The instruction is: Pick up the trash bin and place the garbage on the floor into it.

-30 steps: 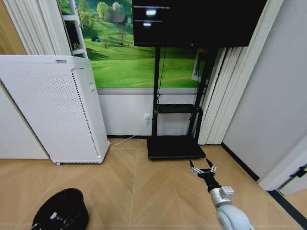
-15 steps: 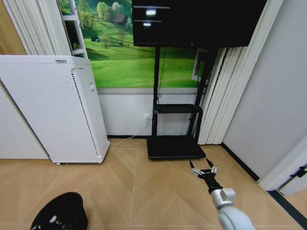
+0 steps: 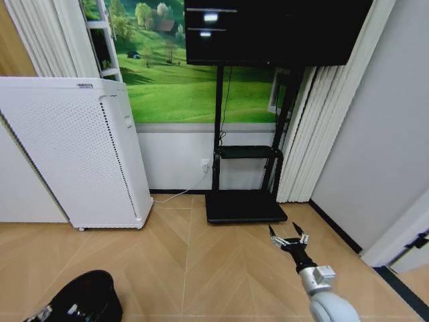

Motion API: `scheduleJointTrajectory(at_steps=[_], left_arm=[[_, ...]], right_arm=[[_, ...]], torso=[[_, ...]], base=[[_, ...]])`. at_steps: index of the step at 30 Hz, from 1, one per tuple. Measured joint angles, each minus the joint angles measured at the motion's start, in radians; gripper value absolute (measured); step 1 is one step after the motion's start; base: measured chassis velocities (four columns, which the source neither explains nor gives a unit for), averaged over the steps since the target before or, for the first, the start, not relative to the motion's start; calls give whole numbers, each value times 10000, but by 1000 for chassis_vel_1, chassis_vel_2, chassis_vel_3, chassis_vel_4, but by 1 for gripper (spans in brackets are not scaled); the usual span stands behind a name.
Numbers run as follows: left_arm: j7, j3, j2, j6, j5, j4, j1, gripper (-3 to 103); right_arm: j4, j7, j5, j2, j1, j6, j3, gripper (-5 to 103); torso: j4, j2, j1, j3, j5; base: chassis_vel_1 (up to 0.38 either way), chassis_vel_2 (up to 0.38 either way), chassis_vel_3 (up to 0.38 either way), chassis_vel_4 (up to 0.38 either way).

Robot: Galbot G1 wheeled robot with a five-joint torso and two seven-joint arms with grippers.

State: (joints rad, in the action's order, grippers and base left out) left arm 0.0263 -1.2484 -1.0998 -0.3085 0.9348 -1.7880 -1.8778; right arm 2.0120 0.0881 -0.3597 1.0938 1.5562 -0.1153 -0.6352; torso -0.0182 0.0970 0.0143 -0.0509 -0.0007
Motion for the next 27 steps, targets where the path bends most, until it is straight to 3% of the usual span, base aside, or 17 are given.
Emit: scheduleJointTrajectory(at_steps=[1, 4, 7, 12, 13, 15, 17, 18, 21, 27], left_arm=[[0, 0, 0, 0, 0, 0, 0, 84], [-697, -609, 24, 869, -1290, -785, -272, 98], [-904, -921, 45, 1255, -1841, -1812, -351, 100], [-926, -899, 97, 1297, -1920, -3545, -139, 100], [-924, -592, 123, 1231, -1917, -4427, 100, 100], [-898, -289, 134, 1180, -1943, -4896, 315, 100], [-583, 878, 145, 999, -2096, -5747, 989, 100], [-583, 878, 145, 999, -2096, -5747, 989, 100], [-262, 2530, -180, 805, -2710, -6404, 1359, 100], [-261, 3518, -668, 967, -4061, -6395, 920, 100]], right_arm=[[0, 0, 0, 0, 0, 0, 0, 100], [529, -640, -262, 41, 690, 444, -602, 100], [1037, -835, -469, 259, 1449, 631, -1100, 100], [2009, -723, -858, 1136, 2381, 968, -1675, 100], [2498, -599, -913, 1634, 2776, 1122, -1836, 100], [2746, -487, -916, 1892, 2973, 1185, -1902, 100], [3277, -265, -878, 2428, 3396, 1333, -2069, 100], [3277, -265, -878, 2428, 3396, 1333, -2069, 100], [3735, -64, -669, 2856, 3762, 1364, -2286, 100], [3723, -61, -317, 2910, 3801, 1163, -2446, 100]], torso=[[0, 0, 0, 0, 0], [0, 1, 0, 0, 10], [-4, 1, -1, 0, 6], [-6, 1, 0, 1, 3], [-8, 1, -1, 1, 12], [-5, 1, 0, 0, 11], [-4, 1, -1, 0, 7], [-4, 1, -1, 0, 7], [-9, 1, 0, 0, 5], [0, 1, -1, 1, 8]], base=[[0, 0, 0, 0], [0, 0, 0, 0], [0, 0, 0, 0], [0, 0, 0, 0], [0, 0, 0, 0], [0, 0, 0, 0], [0, 0, 0, 0], [0, 0, 0, 0], [0, 0, 0, 0], [0, 0, 0, 0]])
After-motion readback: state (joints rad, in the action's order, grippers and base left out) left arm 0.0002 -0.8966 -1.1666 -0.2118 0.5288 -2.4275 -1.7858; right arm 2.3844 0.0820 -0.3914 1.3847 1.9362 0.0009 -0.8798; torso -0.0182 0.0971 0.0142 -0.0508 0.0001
